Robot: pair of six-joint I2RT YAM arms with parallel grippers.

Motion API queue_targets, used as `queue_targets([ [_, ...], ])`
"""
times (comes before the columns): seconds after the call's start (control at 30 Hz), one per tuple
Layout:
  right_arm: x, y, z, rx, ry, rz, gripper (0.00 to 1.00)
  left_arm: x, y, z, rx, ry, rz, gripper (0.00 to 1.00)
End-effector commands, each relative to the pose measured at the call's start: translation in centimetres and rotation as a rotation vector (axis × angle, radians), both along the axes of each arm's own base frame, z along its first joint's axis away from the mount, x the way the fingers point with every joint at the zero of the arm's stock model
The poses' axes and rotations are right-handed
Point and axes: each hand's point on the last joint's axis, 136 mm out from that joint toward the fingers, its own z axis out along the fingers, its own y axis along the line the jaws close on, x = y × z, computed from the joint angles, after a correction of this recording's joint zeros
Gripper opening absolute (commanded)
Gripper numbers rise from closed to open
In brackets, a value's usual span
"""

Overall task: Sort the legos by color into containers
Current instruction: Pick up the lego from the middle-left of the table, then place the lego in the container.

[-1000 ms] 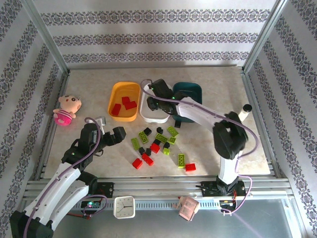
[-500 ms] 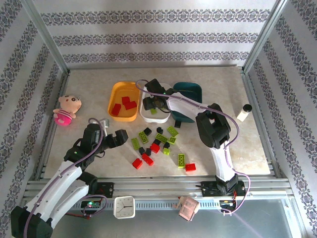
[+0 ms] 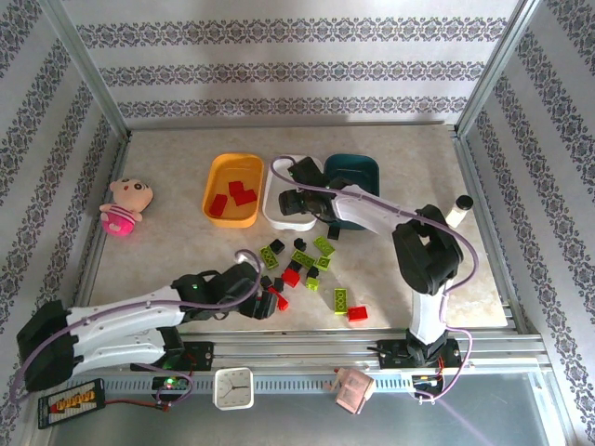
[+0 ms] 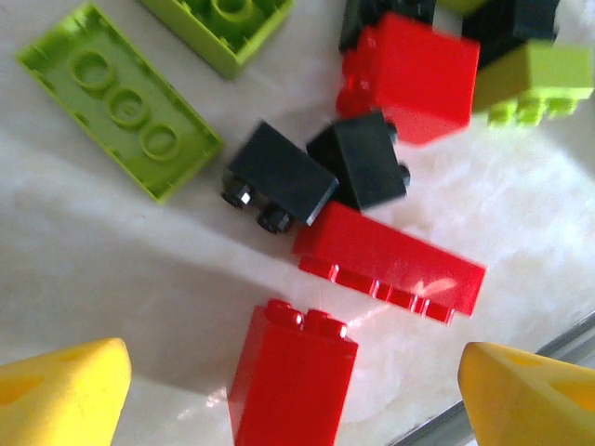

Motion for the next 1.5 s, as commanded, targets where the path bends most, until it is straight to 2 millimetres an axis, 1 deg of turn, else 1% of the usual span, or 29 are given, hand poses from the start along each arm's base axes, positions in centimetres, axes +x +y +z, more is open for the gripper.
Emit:
queue_targets([
  [0.0,-0.3,-0.6,0.9,0.058,-0.023,-0.024,0.72,0.1,0.4,-0.4,0.133,-0.046,-0.007,0.9],
  [0.03,-0.5,-0.8,1.1,0.064,-0.024,-0.027,0.72,0.0,0.2,-0.7,0.149,-0.044,-0.02,0.88],
  [0.17,-0.9,-1.6,1.6,0.075,-0.04,-0.039,0.72,-0.3,-0.8,-1.9,0.2,-0.023,-0.058,0.77],
  [0.2,-1.0,-1.7,1.8,0.078,-0.043,-0.041,0.72,-0.4,-0.8,-2.1,0.212,-0.019,-0.058,0.73],
  [0.4,-1.2,-2.6,2.7,0.095,-0.058,-0.058,0.72,-0.8,-0.2,-3.0,0.234,0.0,-0.044,0.61],
  [0.5,-1.3,-3.0,3.1,0.106,-0.066,-0.069,0.72,-0.9,-0.2,-3.2,0.231,0.006,-0.044,0.5],
  [0.57,-1.4,-3.3,3.3,0.11,-0.07,-0.077,0.72,-1.1,-0.3,-3.3,0.223,0.014,-0.047,0.47],
  [0.7,-1.9,-4.3,3.9,0.121,-0.079,-0.095,0.72,-1.3,-0.2,-3.5,0.213,0.025,-0.048,0.46],
  [0.8,-2.5,-5.3,4.4,0.14,-0.09,-0.117,0.72,-1.3,-0.1,-3.2,0.203,0.02,-0.038,0.4],
  [0.87,-3.1,-5.8,4.7,0.155,-0.098,-0.124,0.73,-1.1,-0.1,-2.5,0.183,0.001,-0.022,0.39],
  [0.97,-4.2,-6.4,4.9,0.17,-0.101,-0.126,0.73,-0.3,-0.3,-0.4,0.118,-0.049,0.001,0.38],
  [1.07,-5.4,-6.9,4.9,0.192,-0.097,-0.131,0.73,1.8,0.1,3.0,0.047,-0.129,0.047,0.37],
  [1.17,-6.6,-7.4,4.4,0.21,-0.089,-0.136,0.73,5.1,0.9,6.8,-0.057,-0.206,0.121,0.35],
  [1.23,-7.4,-7.7,4.2,0.216,-0.084,-0.135,0.73,8.3,1.7,9.3,-0.138,-0.243,0.182,0.34],
  [1.27,-7.8,-7.9,4.0,0.214,-0.082,-0.135,0.73,9.7,2.2,10.3,-0.156,-0.262,0.206,0.33],
  [1.33,-8.5,-8.2,3.7,0.206,-0.083,-0.135,0.73,13.2,3.4,12.3,-0.173,-0.308,0.264,0.31],
  [1.4,-9.0,-8.6,3.5,0.203,-0.079,-0.138,0.73,16.6,4.5,13.3,-0.165,-0.341,0.315,0.3],
  [1.47,-9.5,-8.9,3.4,0.204,-0.077,-0.137,0.73,20.0,5.7,13.5,-0.156,-0.348,0.369,0.29],
])
